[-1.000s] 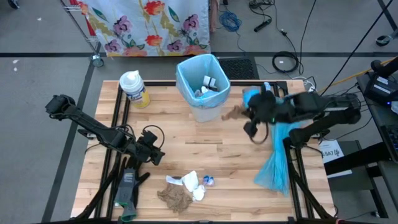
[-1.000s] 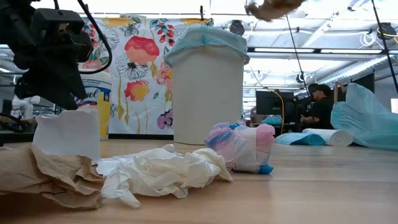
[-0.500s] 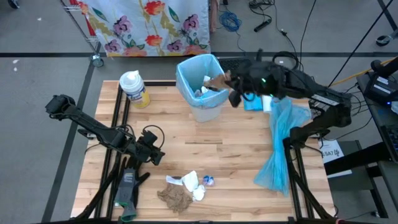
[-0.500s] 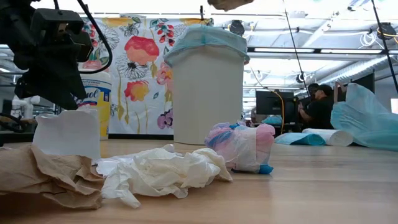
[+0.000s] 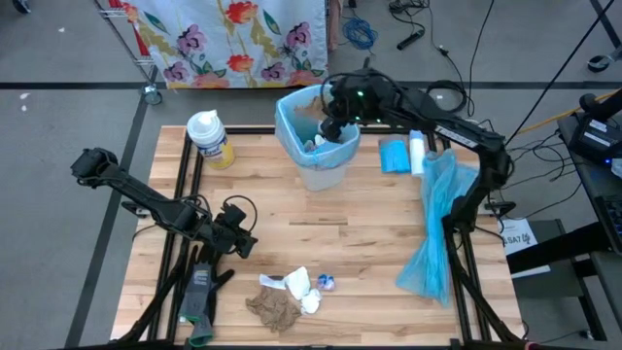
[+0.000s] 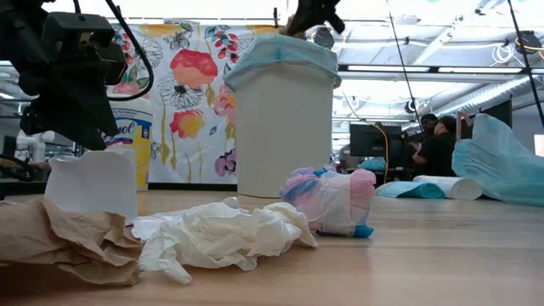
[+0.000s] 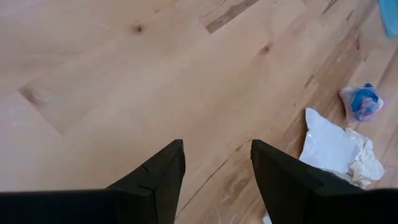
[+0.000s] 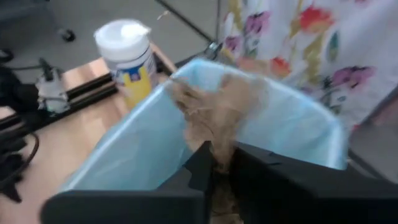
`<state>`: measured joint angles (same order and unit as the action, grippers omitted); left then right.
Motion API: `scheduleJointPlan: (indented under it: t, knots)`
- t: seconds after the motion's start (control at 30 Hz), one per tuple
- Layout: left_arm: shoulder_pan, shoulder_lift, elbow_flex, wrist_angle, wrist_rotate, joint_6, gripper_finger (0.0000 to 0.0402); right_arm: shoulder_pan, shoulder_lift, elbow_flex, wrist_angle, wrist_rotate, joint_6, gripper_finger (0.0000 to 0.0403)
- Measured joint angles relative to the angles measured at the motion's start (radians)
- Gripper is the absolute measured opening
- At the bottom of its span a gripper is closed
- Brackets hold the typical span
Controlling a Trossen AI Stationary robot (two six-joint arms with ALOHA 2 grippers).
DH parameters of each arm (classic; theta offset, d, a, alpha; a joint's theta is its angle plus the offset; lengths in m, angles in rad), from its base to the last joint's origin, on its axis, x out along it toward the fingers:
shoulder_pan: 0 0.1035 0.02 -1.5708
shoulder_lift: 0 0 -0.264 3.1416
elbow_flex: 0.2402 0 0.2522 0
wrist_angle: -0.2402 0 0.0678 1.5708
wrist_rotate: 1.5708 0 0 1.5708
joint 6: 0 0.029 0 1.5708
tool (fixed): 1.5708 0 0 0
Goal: Place trash/remove bag and relplace
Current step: Put the brown napkin into the trash bin, then put the white black paper into the trash bin
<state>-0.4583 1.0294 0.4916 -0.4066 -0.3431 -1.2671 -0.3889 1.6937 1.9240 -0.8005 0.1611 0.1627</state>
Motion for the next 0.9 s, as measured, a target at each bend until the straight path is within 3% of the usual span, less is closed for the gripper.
scheduleJointPlan:
  t: [0.13,0.3,0.43,0.57,0.77,0.9]
  knots:
    - [0.000,0.000,0.000,0.001,0.000,0.000,0.0187,-0.022,0.035,0.001,0.004,-0.084,0.005,0.0092]
    - [0.000,0.000,0.000,0.001,-0.001,-0.001,0.0187,-0.024,0.026,0.001,0.003,-0.085,-0.012,0.0154]
    - [0.000,0.000,0.000,0.001,-0.001,-0.002,0.0187,-0.024,-0.030,0.001,-0.004,-0.086,-0.023,0.0181]
    - [0.000,0.000,0.000,0.002,-0.001,-0.003,0.0187,-0.022,-0.104,0.002,-0.053,-0.085,0.021,0.0186]
    - [0.000,0.000,0.000,0.008,-0.001,-0.009,0.0187,0.030,-0.205,0.002,-0.261,-0.074,0.084,0.0173]
    - [0.000,0.000,0.000,0.010,-0.001,-0.009,0.0187,0.138,-0.225,0.002,-0.387,0.024,0.087,0.0163]
